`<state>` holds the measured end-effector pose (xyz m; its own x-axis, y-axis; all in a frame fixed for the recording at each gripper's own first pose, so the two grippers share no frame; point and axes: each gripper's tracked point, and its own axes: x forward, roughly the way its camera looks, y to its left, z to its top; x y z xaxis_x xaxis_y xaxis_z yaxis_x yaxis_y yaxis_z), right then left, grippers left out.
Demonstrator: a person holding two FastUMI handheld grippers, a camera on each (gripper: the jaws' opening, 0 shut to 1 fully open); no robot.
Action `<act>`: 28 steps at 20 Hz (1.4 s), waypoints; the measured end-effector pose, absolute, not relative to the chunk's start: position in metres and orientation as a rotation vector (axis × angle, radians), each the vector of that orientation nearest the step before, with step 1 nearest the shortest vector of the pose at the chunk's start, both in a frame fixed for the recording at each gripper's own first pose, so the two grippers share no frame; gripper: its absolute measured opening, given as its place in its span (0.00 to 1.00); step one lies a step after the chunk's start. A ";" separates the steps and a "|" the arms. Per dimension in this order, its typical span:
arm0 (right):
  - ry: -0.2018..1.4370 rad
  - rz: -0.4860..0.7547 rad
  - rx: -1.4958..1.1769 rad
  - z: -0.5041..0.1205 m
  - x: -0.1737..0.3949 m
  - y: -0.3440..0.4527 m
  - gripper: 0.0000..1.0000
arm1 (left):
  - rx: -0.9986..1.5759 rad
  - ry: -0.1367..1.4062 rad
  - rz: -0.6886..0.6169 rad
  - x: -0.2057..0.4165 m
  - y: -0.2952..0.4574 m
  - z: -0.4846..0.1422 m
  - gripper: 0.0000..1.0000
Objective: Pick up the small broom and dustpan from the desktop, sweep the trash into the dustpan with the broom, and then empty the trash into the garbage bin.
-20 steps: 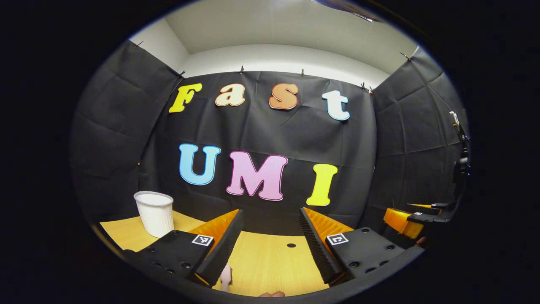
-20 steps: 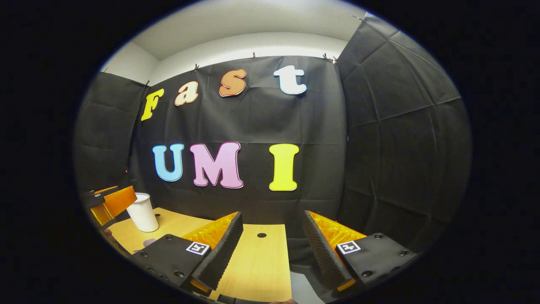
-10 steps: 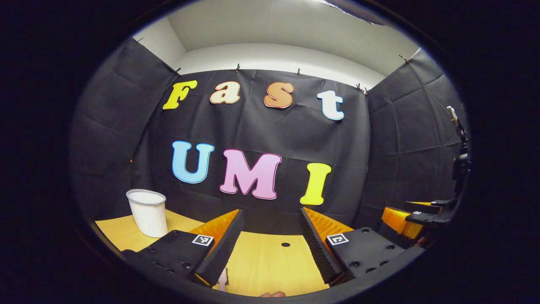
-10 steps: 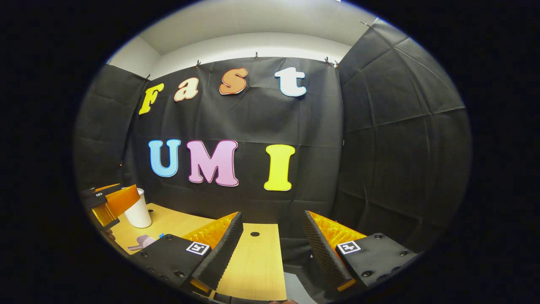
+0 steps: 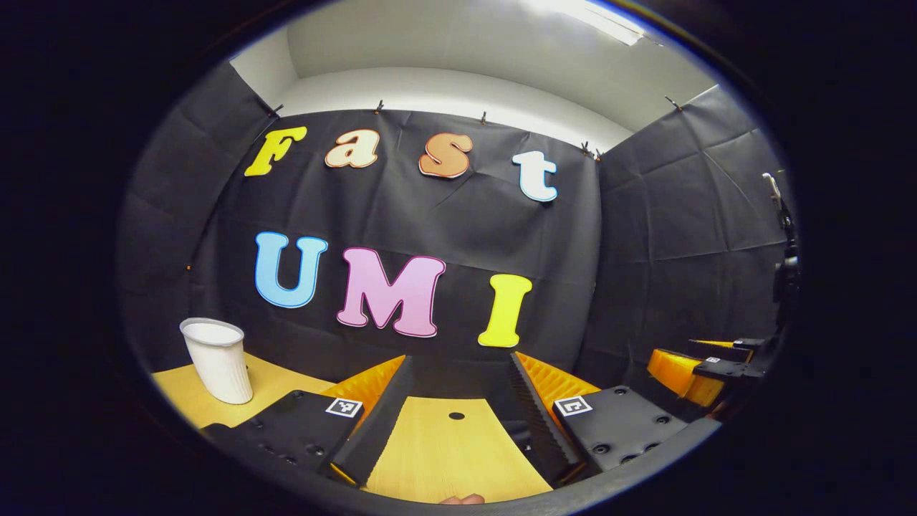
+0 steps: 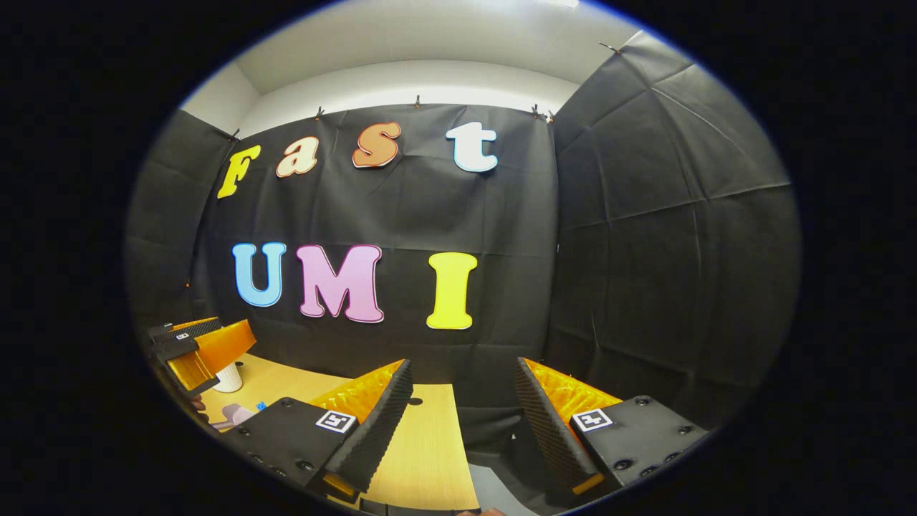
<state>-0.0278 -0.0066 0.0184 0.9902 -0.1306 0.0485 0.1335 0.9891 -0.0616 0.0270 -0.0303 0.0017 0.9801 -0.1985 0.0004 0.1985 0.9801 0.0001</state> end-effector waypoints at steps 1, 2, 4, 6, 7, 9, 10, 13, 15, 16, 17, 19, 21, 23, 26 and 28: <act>-0.042 -0.123 -0.062 0.018 -0.026 -0.004 0.89 | 0.001 -0.004 -0.196 0.026 -0.030 0.004 0.80; -0.041 -0.114 -0.062 0.017 -0.024 -0.002 0.89 | 0.000 -0.003 -0.190 0.026 -0.029 0.002 0.80; -0.041 -0.098 -0.064 0.016 -0.022 0.000 0.89 | 0.009 0.007 -0.173 0.026 -0.026 0.000 0.80; -0.032 -0.070 -0.066 0.011 -0.018 0.007 0.89 | 0.015 0.004 -0.158 0.023 -0.021 0.002 0.80; -0.028 -0.055 -0.073 0.010 -0.017 0.009 0.89 | 0.008 -0.002 -0.161 0.020 -0.022 0.004 0.80; -0.022 -0.029 -0.077 0.008 -0.015 0.013 0.89 | 0.008 -0.006 -0.142 0.018 -0.018 0.004 0.79; -0.025 -0.020 -0.075 0.008 -0.015 0.015 0.94 | 0.015 -0.001 -0.136 0.016 -0.017 0.002 0.79; -0.022 0.000 -0.086 0.003 -0.015 0.018 0.89 | 0.032 0.011 -0.112 0.014 -0.013 -0.002 0.80; -0.015 0.013 -0.095 -0.001 -0.015 0.020 0.94 | 0.033 0.019 -0.101 0.012 -0.012 -0.005 0.80; -0.011 0.019 -0.098 -0.004 -0.015 0.020 0.89 | 0.032 0.024 -0.095 0.010 -0.009 -0.007 0.80; -0.008 0.022 -0.100 -0.005 -0.015 0.020 0.89 | 0.030 0.029 -0.086 0.010 -0.007 -0.008 0.80; -0.009 0.022 -0.104 -0.007 -0.015 0.021 0.89 | 0.033 0.037 -0.068 0.009 0.002 -0.009 0.80; -0.003 0.027 -0.103 -0.011 -0.015 0.025 0.89 | 0.038 0.041 -0.053 0.007 0.010 -0.011 0.80; 0.011 0.037 -0.105 -0.017 -0.013 0.033 0.94 | 0.041 0.055 -0.039 0.006 0.017 -0.015 0.79; 0.038 0.058 -0.106 -0.030 -0.007 0.052 0.89 | 0.052 0.094 -0.068 0.007 0.022 -0.026 0.80; 0.087 0.089 -0.098 -0.050 0.000 0.074 0.94 | 0.035 0.145 -0.104 0.008 0.028 -0.036 0.80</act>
